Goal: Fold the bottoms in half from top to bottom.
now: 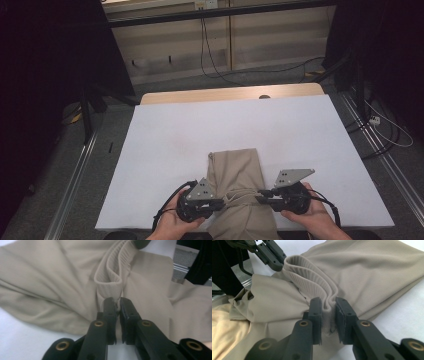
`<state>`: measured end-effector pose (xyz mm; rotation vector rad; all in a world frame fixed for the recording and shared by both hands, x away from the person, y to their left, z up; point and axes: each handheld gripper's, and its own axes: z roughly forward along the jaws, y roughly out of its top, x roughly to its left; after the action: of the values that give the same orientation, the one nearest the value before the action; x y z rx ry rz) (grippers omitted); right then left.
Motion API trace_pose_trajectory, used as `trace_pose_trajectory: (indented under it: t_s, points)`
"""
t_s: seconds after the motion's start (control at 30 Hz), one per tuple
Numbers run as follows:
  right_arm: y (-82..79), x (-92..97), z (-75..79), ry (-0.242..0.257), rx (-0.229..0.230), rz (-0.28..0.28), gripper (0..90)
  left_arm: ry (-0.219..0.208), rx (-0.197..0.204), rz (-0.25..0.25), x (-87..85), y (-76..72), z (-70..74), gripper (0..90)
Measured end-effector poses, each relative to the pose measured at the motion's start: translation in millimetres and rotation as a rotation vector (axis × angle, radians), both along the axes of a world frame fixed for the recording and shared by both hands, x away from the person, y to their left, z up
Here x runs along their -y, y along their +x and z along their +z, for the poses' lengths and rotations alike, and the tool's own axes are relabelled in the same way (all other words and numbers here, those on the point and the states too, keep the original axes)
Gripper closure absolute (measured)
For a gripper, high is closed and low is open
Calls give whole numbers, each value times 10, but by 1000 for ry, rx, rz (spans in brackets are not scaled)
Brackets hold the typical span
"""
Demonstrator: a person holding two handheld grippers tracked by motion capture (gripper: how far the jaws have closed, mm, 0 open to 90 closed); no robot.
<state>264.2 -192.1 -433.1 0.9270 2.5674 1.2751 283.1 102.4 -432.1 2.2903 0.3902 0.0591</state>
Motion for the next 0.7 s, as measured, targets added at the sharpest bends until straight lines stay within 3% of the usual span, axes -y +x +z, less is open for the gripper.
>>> trace_pose_trajectory:
  t_s: [0.27,0.3,0.37,0.43,0.47,0.5,0.57,0.63,0.67,0.7]
  points:
    - [-121,-23,-8,-18,-31,67,551,23,-22,-49,-25,-95,0,862]
    - [-149,-27,-5,-19,-44,78,527,10,-16,-56,-40,-116,-8,859]
    - [-185,-35,-5,-25,-61,97,490,1,-43,-74,-85,-134,4,865]
    - [-197,-53,-3,-22,-62,111,454,-9,-31,-65,-87,-112,27,826]
    - [-191,-58,10,-16,-60,117,429,-15,-26,-56,-94,-104,39,781]
    - [-172,-37,38,-6,-51,91,379,-29,-17,-32,-120,-87,58,662]
    - [-165,-23,50,0,-40,78,364,-53,-12,10,-165,-40,77,642]
    - [-122,22,83,36,-26,52,355,-81,-25,89,-192,64,94,510]
    - [-87,41,100,48,-22,31,343,-77,-22,109,-202,152,103,435]
    - [-28,55,119,58,-14,12,339,-68,-19,101,-206,210,107,417]
